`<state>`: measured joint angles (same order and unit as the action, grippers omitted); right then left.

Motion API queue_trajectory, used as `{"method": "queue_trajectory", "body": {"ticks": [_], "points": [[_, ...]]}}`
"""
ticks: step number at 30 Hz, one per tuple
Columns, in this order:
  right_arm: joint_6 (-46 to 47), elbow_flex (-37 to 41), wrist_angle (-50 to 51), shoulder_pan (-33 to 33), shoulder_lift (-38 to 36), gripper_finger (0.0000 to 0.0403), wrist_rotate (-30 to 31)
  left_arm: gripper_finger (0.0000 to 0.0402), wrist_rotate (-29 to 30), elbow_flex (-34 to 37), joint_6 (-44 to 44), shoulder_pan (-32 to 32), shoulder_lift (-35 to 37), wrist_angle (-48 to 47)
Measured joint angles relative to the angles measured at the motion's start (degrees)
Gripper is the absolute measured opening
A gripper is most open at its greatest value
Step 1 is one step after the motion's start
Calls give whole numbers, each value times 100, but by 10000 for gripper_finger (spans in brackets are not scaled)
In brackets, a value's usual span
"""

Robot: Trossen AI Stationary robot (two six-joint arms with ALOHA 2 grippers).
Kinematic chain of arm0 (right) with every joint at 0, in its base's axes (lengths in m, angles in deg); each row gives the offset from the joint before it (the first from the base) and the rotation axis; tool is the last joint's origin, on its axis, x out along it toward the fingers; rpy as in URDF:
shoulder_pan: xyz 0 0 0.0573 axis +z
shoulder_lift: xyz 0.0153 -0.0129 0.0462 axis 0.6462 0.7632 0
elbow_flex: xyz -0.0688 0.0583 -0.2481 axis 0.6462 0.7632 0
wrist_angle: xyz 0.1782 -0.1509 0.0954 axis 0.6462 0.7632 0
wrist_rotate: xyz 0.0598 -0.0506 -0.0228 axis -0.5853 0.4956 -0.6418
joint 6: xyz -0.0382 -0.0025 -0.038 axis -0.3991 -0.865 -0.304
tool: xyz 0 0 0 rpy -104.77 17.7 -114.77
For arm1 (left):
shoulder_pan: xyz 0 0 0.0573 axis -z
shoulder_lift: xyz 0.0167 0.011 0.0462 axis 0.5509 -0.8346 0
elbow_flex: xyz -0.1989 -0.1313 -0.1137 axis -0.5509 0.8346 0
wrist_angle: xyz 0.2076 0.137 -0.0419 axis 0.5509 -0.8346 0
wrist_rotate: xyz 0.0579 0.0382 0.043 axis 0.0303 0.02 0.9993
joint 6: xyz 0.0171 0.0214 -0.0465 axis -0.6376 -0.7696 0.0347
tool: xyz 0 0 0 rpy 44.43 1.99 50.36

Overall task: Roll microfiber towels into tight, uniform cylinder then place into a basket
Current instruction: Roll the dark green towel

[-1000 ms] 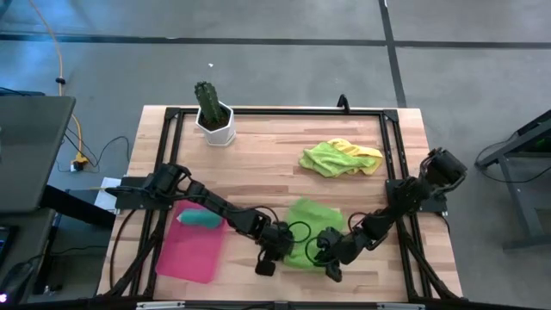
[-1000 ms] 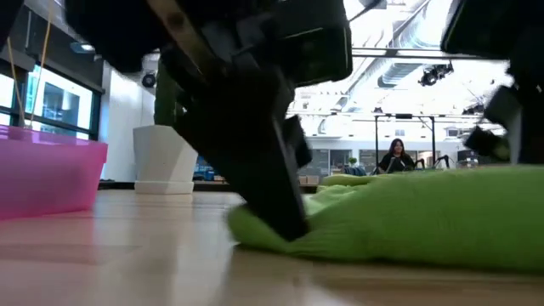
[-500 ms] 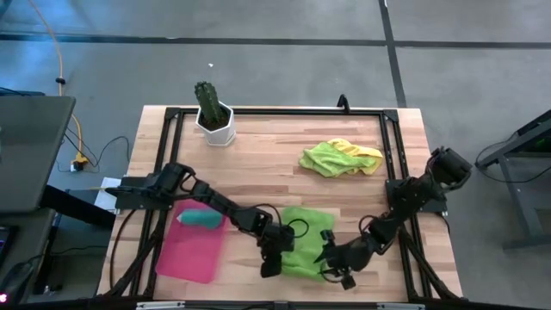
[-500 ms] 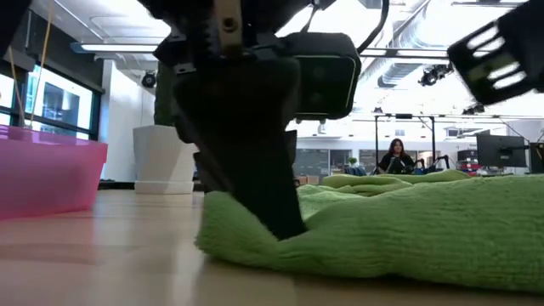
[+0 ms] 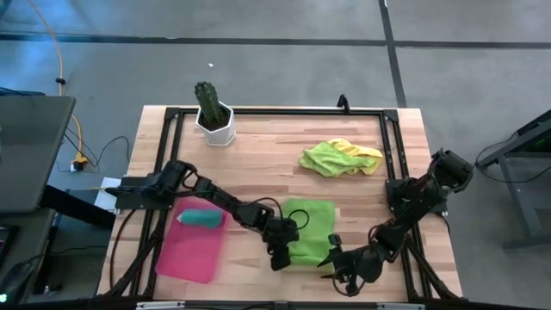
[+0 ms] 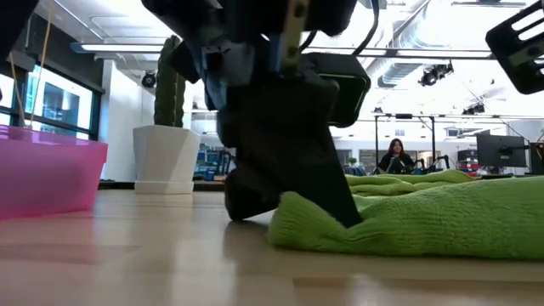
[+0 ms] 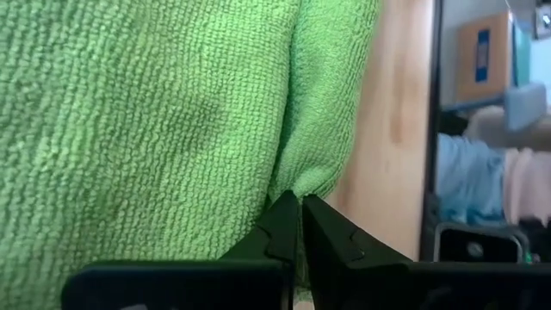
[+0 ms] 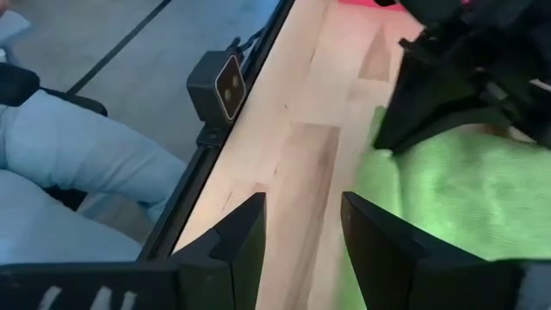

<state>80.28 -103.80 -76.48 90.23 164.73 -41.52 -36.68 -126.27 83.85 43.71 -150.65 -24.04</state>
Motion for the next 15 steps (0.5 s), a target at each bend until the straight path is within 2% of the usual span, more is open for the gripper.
{"method": "queue_trajectory", "body": {"ticks": [3, 9, 15], "points": [[37, 0, 206, 46, 0, 145, 14, 5, 266, -4, 33, -59, 0, 43], [143, 0, 1133, 44, 0, 145, 182, 5, 261, -4, 151, -185, 0, 130], [101, 0, 1777, -2, 9, 145, 719, 5, 218, -4, 178, -225, 0, 137]]}}
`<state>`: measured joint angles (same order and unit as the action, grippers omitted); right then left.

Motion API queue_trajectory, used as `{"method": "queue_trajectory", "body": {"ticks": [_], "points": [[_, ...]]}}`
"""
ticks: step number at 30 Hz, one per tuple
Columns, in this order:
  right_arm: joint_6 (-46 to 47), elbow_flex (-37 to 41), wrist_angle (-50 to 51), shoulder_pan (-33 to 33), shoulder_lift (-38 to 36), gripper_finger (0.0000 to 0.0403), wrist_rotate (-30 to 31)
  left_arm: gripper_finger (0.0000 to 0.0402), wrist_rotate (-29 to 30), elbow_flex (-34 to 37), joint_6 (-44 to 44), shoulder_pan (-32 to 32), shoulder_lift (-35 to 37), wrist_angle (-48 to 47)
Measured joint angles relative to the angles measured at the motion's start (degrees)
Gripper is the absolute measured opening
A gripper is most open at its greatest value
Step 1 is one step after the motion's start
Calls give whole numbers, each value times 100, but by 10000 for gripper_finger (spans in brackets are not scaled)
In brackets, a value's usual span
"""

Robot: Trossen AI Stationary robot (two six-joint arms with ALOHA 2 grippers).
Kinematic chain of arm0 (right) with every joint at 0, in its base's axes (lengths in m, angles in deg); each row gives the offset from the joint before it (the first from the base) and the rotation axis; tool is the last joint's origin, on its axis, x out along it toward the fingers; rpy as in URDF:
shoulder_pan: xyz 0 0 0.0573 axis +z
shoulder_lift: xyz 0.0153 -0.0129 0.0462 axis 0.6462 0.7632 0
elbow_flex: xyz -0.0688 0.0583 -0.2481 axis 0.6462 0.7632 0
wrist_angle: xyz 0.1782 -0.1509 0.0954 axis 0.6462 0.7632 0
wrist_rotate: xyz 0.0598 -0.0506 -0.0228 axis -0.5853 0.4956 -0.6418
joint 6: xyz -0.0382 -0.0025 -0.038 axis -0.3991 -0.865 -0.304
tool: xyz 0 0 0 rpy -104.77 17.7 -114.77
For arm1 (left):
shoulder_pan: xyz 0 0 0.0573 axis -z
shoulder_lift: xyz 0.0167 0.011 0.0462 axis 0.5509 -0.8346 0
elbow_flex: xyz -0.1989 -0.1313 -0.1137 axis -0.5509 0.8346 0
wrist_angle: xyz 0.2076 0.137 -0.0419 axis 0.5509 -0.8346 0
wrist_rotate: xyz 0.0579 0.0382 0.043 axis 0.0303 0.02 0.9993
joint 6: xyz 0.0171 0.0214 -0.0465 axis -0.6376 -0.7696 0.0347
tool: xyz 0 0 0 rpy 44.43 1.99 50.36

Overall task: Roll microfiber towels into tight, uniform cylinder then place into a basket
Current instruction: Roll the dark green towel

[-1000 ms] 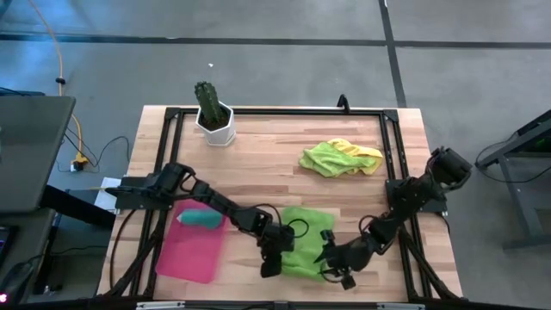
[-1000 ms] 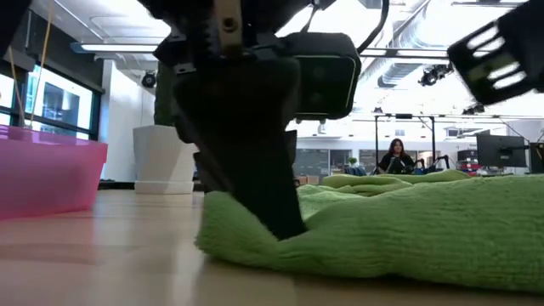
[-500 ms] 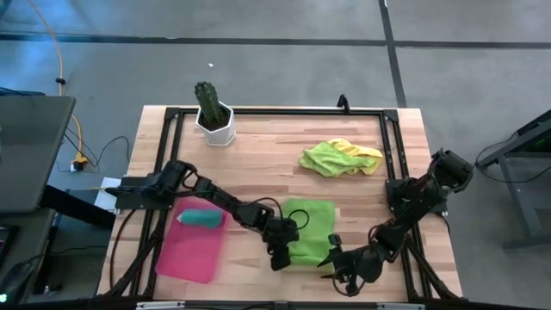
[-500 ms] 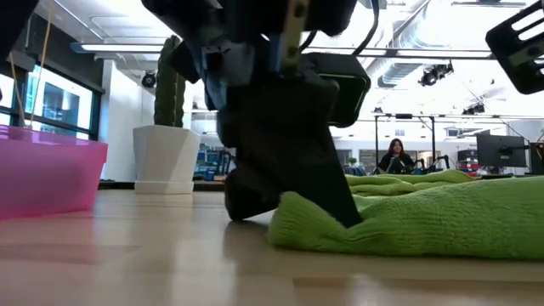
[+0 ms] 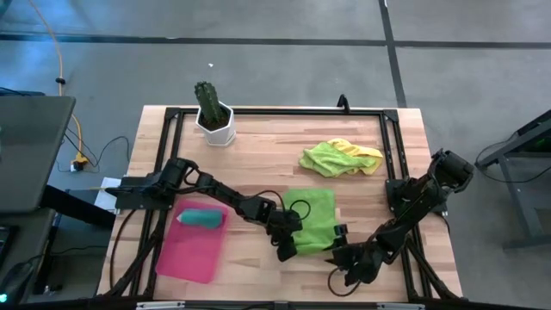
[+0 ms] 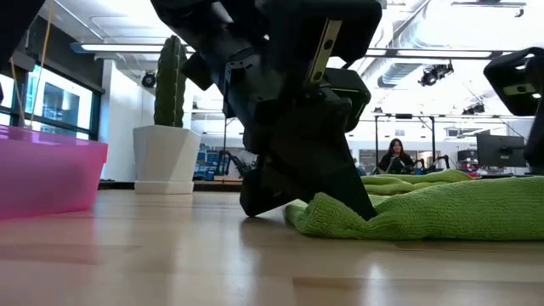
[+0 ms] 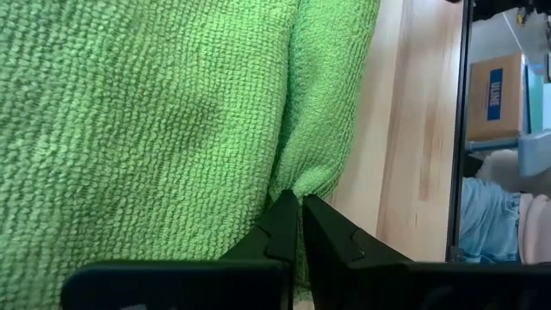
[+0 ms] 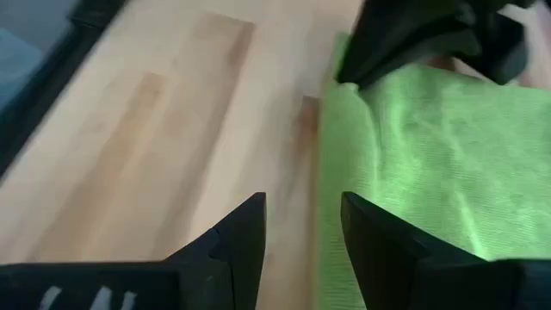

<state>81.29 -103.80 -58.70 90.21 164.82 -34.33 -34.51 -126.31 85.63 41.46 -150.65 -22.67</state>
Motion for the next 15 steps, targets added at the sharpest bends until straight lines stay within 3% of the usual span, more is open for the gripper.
{"method": "queue_trajectory", "body": {"ticks": [15], "points": [[198, -2, 629, -100, 0, 145, -349, 5, -110, 0, 9, -57, 0, 7]]}}
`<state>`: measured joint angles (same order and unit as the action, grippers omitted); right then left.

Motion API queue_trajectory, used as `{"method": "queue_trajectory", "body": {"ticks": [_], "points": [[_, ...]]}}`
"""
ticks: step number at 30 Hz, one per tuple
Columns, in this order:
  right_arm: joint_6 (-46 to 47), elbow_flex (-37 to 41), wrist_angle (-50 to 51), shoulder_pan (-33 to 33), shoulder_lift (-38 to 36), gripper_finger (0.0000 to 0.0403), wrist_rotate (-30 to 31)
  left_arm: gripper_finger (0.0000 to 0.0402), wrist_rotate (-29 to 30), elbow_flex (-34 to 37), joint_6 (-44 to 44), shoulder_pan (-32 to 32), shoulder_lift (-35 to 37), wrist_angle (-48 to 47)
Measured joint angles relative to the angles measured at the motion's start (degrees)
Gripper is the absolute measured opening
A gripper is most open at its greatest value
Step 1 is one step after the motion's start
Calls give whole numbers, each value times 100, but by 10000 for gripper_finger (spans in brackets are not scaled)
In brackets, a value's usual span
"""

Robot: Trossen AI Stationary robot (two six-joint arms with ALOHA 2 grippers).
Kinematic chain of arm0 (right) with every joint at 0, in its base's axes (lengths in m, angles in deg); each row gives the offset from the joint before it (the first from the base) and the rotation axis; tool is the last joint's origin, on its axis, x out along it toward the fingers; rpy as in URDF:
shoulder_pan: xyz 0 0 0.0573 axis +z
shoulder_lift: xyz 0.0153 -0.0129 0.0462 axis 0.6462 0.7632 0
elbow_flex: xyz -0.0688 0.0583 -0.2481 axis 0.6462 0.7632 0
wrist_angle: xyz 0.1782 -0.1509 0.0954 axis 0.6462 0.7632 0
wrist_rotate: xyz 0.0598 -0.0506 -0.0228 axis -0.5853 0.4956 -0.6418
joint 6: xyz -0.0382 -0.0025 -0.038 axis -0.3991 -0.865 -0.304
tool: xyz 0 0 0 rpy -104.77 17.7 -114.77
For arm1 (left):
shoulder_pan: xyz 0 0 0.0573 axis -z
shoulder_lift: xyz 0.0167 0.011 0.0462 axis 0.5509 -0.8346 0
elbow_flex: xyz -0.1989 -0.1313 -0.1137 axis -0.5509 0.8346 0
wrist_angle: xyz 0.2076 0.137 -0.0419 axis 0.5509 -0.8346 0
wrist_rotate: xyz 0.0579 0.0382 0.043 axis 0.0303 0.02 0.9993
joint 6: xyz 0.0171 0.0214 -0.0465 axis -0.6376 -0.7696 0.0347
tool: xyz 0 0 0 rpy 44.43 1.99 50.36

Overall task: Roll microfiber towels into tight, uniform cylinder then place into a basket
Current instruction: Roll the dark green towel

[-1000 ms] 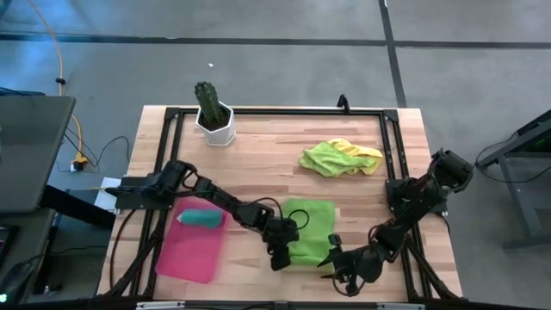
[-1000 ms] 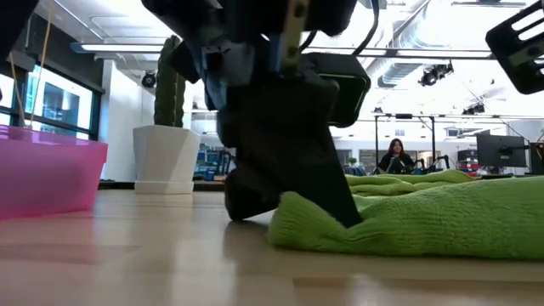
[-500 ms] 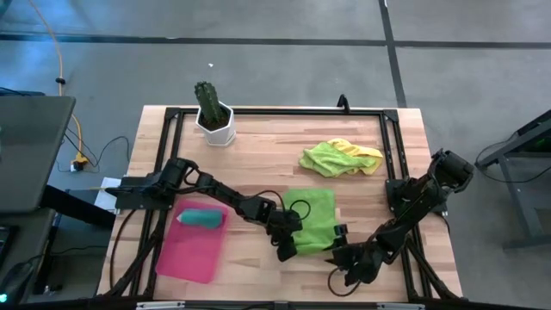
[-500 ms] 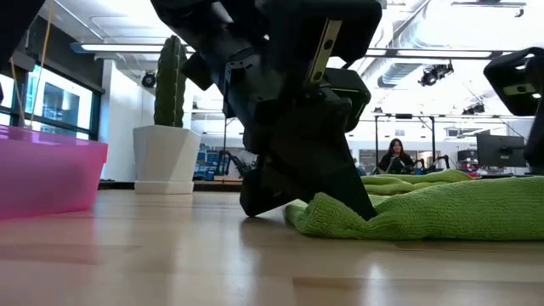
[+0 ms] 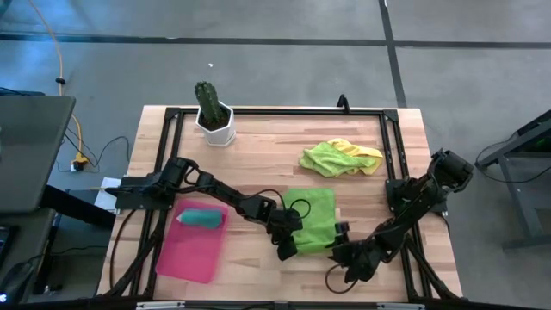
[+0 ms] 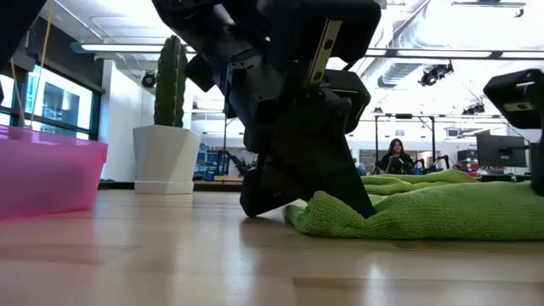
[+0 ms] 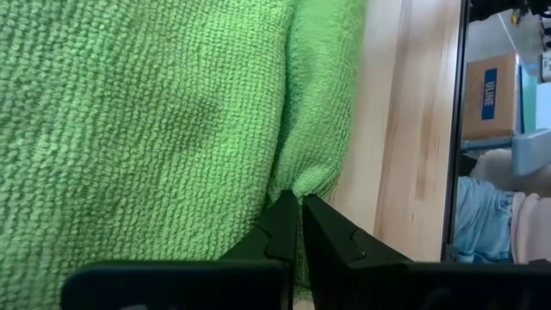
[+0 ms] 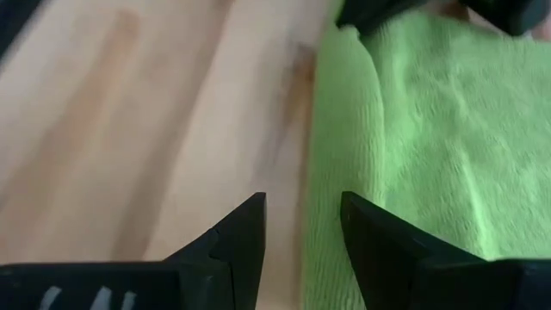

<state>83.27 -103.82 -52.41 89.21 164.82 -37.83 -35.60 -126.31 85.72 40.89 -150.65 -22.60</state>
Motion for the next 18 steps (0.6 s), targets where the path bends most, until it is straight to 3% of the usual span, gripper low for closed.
{"method": "queue_trajectory", "body": {"ticks": [11, 18], "points": [[132, -8, 60, -275, 326, 145, -282, 5, -62, 0, -2, -2, 0, 2], [779, -22, 30, -283, 435, 134, -320, 5, -67, 0, -68, -2, 0, -7]]}}
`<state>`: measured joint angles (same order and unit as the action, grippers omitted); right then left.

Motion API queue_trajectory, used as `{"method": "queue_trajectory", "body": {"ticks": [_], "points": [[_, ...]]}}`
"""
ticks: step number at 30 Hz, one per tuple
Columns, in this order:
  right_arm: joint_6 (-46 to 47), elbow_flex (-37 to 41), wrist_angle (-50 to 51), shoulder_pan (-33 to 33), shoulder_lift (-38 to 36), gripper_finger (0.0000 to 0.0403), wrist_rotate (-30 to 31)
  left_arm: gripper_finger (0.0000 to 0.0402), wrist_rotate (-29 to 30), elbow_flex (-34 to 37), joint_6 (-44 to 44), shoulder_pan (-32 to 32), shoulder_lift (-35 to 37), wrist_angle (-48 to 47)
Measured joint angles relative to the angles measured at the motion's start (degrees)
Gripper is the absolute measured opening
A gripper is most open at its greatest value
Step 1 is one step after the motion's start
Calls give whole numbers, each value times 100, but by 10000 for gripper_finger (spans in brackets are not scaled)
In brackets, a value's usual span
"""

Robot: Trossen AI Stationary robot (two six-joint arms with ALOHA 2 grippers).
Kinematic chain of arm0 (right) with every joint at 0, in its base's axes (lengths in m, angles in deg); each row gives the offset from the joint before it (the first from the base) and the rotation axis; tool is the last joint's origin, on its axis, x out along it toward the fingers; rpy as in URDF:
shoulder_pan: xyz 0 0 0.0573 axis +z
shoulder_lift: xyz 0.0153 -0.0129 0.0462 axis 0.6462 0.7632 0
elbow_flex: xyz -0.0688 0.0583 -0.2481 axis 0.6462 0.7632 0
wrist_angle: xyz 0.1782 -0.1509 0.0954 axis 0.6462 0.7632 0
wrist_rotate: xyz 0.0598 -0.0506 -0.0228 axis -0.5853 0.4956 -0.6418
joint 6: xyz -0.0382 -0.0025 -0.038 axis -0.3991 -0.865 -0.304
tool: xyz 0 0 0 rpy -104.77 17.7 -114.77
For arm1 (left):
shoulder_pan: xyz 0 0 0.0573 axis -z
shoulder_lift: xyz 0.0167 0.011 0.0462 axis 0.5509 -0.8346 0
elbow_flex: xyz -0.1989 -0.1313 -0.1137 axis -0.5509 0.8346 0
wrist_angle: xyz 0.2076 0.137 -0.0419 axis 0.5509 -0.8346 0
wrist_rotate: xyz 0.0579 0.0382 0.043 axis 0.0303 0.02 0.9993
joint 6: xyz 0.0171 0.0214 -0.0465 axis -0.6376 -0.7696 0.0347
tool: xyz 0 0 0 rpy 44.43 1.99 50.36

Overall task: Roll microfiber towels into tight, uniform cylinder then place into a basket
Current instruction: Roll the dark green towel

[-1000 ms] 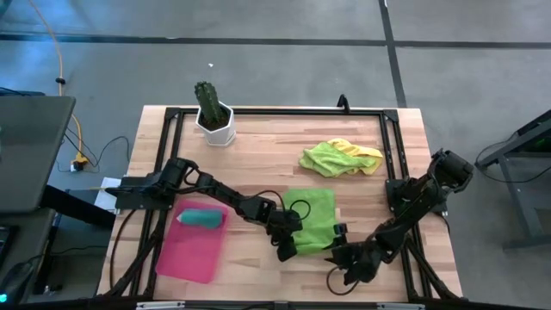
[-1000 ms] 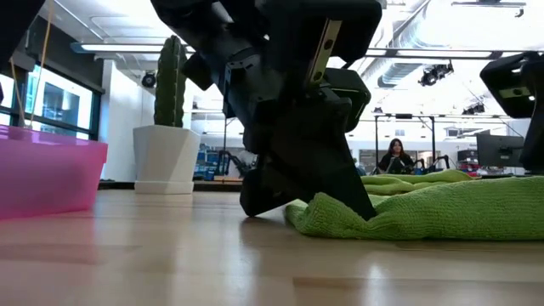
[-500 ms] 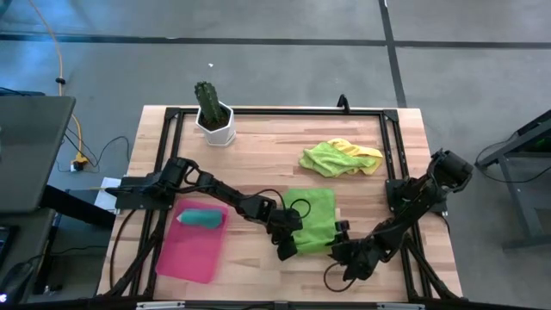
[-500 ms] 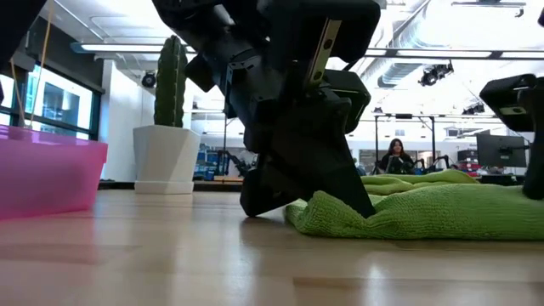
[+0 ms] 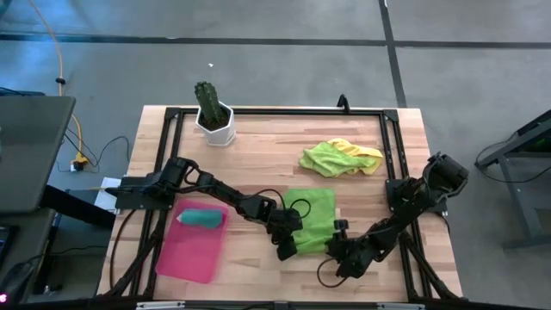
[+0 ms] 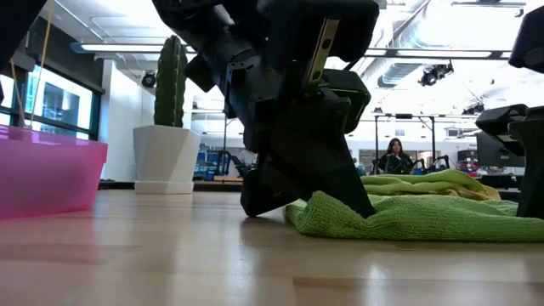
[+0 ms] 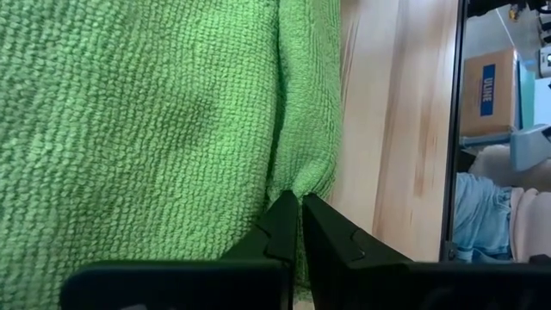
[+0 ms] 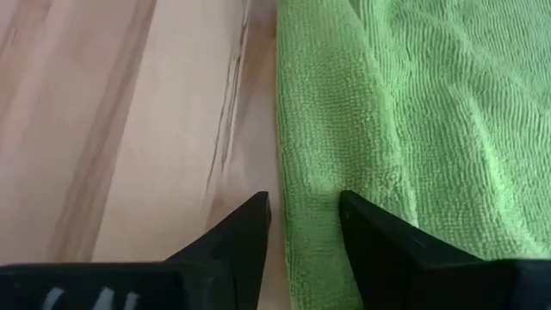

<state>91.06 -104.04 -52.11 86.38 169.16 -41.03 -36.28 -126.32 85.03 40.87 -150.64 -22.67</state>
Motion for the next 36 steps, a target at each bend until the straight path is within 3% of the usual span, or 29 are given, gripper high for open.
{"method": "queue_trajectory", "body": {"ticks": [8, 11, 19, 27, 31, 36], "points": [[579, -2, 89, -2, 9, 50, -37, 37, -133, -2, -337, 0, 2, 19], [771, 2, 114, -7, 11, 12, -42, 56, -197, -1, -876, 0, 2, 119], [1533, 7, 126, -11, 13, 3, -216, 95, -190, -372, -3142, 46, 0, 262], [2478, 2, 69, -9, 7, 2, -806, 97, -183, -834, -4775, 306, 2, 249], [2935, 4, 0, -7, 7, 1, -964, 98, 398, -887, -5301, 526, 11, 92], [3647, 20, -118, -15, -58, 1, -1189, 100, 1876, -885, -5785, 797, 11, -964]]}}
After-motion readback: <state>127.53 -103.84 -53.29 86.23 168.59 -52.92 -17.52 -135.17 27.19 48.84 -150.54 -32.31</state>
